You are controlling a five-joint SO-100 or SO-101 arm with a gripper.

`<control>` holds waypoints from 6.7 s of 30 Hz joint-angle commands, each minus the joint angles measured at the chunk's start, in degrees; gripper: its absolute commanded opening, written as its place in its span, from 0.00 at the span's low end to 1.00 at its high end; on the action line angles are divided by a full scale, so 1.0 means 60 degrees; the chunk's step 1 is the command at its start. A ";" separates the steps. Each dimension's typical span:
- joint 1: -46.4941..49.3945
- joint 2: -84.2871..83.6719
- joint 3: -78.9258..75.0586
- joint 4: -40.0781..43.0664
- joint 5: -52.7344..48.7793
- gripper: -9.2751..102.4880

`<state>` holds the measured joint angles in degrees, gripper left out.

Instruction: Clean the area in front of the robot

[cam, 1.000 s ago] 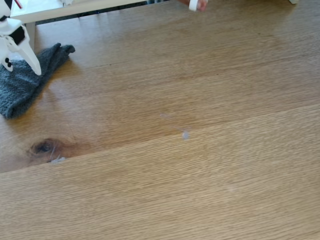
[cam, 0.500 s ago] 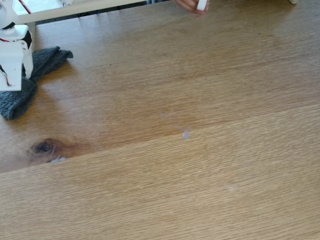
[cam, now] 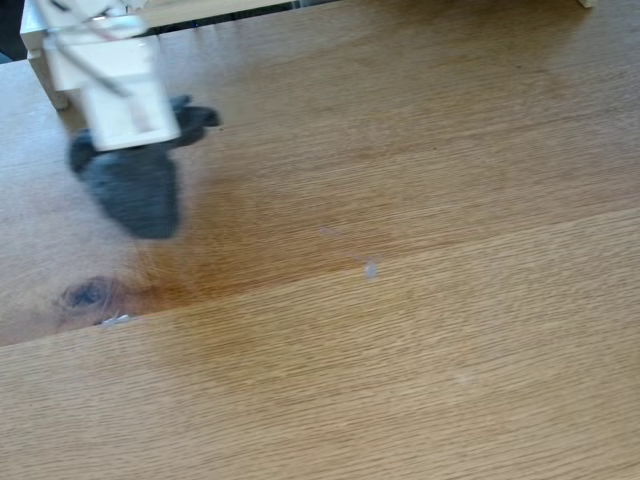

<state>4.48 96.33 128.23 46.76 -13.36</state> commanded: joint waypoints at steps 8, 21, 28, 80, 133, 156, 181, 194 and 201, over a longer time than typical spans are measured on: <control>-0.4380 -0.2402 -0.0469 -0.6533 0.1143 0.08; -0.5596 -0.6255 -0.4570 -0.8013 0.0938 0.08; -0.5566 -0.9712 -0.7383 -0.7207 -0.0776 0.08; -0.1567 -1.0181 -1.0371 -0.0117 -0.2886 0.08; 0.0439 -0.8247 -1.0356 0.1201 -0.0293 0.08; 0.2578 -0.9639 -1.0371 -0.1113 -0.3208 0.08; 0.6182 -0.2197 -0.7734 0.6006 -0.3135 0.08; 0.8467 -0.1743 -0.0571 -0.1377 -0.4146 0.14; 0.8188 -0.1304 0.0044 -0.2695 -0.3853 0.37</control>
<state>55.11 80.95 128.94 32.96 -37.53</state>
